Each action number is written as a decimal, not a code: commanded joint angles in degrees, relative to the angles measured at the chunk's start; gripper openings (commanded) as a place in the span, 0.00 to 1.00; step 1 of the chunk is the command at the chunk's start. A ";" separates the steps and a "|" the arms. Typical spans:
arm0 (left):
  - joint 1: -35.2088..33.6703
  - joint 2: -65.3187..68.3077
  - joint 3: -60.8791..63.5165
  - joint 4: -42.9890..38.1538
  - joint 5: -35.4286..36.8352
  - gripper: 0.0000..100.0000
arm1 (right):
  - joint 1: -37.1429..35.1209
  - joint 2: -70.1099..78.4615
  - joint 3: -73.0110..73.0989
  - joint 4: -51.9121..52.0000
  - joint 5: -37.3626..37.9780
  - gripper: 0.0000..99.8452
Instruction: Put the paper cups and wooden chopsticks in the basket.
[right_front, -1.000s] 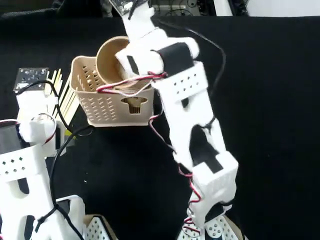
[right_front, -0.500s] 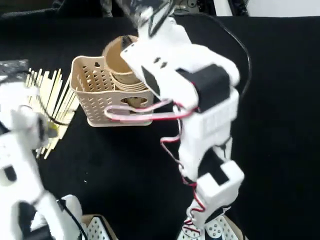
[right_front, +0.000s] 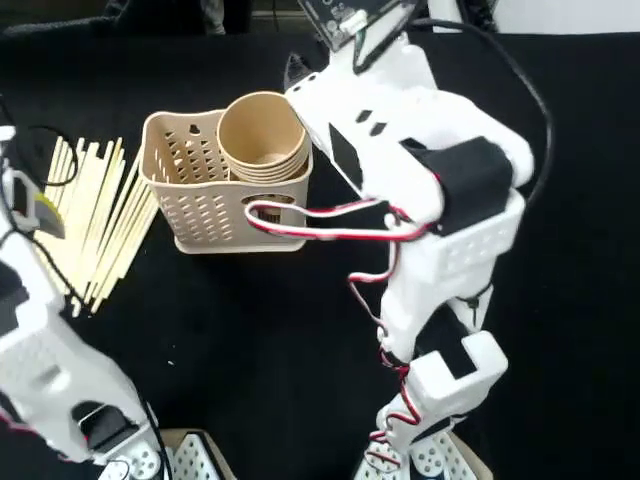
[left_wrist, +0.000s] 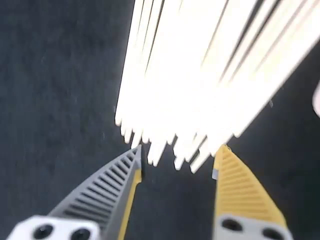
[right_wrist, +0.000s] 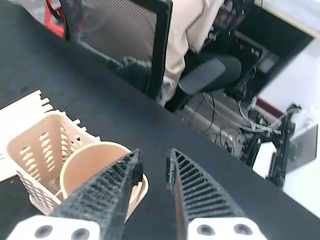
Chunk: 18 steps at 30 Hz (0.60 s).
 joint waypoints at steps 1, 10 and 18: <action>3.30 11.96 -14.20 0.53 1.32 0.24 | 2.90 -2.24 1.89 1.76 0.35 0.09; 6.20 34.11 -28.44 0.44 1.41 0.22 | 7.56 -2.07 4.18 1.85 0.35 0.09; 6.37 34.73 -29.67 0.53 1.41 0.03 | 7.56 -2.24 11.21 1.85 0.35 0.09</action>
